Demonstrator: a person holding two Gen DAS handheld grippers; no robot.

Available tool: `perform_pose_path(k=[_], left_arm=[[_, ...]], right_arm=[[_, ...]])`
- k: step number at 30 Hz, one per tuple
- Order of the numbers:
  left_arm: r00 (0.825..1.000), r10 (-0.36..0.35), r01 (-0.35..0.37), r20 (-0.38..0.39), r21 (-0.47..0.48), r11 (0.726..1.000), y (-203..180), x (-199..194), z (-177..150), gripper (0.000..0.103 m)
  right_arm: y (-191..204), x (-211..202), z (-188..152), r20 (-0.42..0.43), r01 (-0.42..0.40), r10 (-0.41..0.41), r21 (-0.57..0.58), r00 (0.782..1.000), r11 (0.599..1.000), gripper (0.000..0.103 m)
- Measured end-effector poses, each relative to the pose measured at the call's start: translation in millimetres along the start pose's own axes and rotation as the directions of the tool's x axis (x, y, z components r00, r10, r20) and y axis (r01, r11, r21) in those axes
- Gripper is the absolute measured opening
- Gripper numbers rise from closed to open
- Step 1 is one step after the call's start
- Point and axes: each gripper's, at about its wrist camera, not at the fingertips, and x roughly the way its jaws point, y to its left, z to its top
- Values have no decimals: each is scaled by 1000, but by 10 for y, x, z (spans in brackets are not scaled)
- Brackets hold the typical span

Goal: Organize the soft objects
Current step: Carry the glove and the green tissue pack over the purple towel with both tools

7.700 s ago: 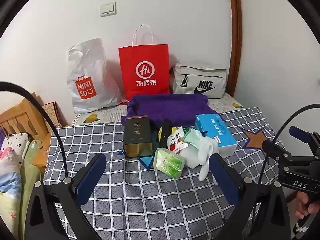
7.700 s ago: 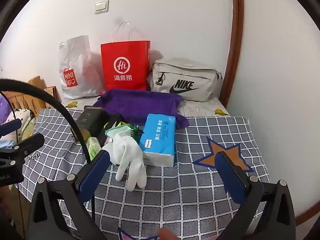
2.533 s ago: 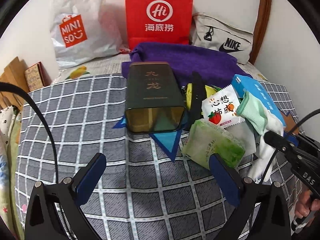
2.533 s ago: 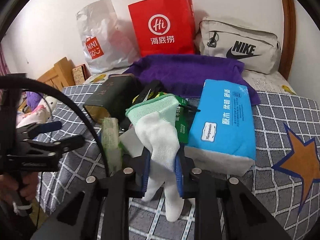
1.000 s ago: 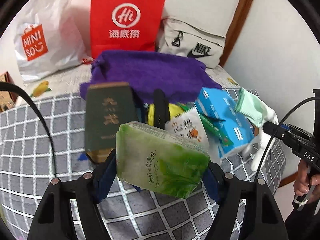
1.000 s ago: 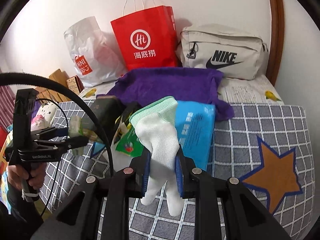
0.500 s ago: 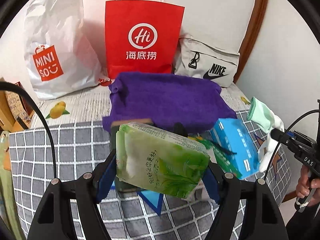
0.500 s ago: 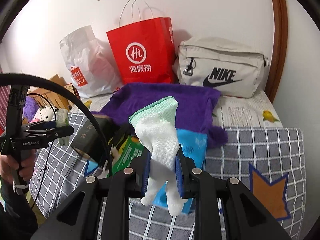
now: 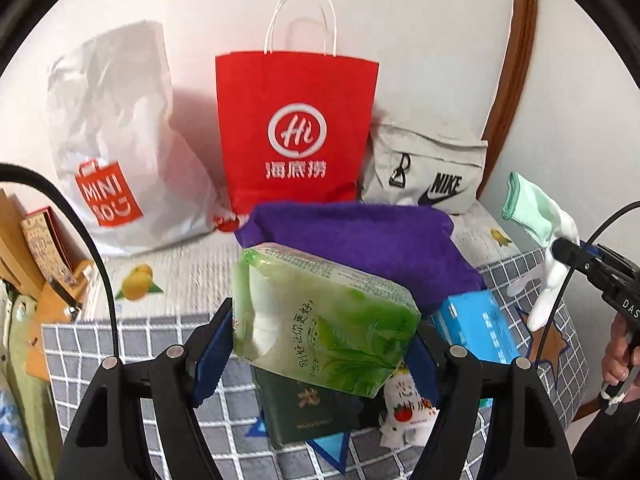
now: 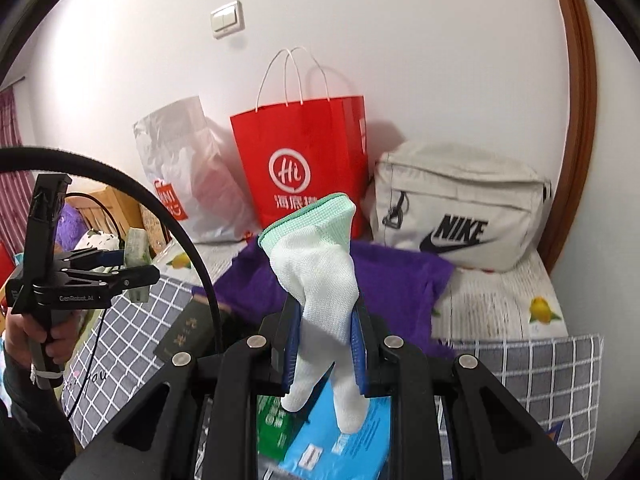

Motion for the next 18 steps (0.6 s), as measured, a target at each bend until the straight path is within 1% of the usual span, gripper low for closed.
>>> perform_pose_path(k=[4,7,12,18], left_arm=[[1000,17,-17,14,8,1000,42,-4,128,75],[999,31,-31,20,8,999,87,46,183,75],[1000,31,-31,0,-18,999,203,220,221,75],[998,56,-57,-26,-31,998,316,453,256,75]], right_arm=[[-11,106,89,-1,14,-14,-12,1000,1000,23],[-50,242,121,-20,16,-17,-14,1000,1000,23],[-210,511,120,-62,39,-38,17,997,999,23],[-442,867,115,-118,68,-62,53,991,996,23]])
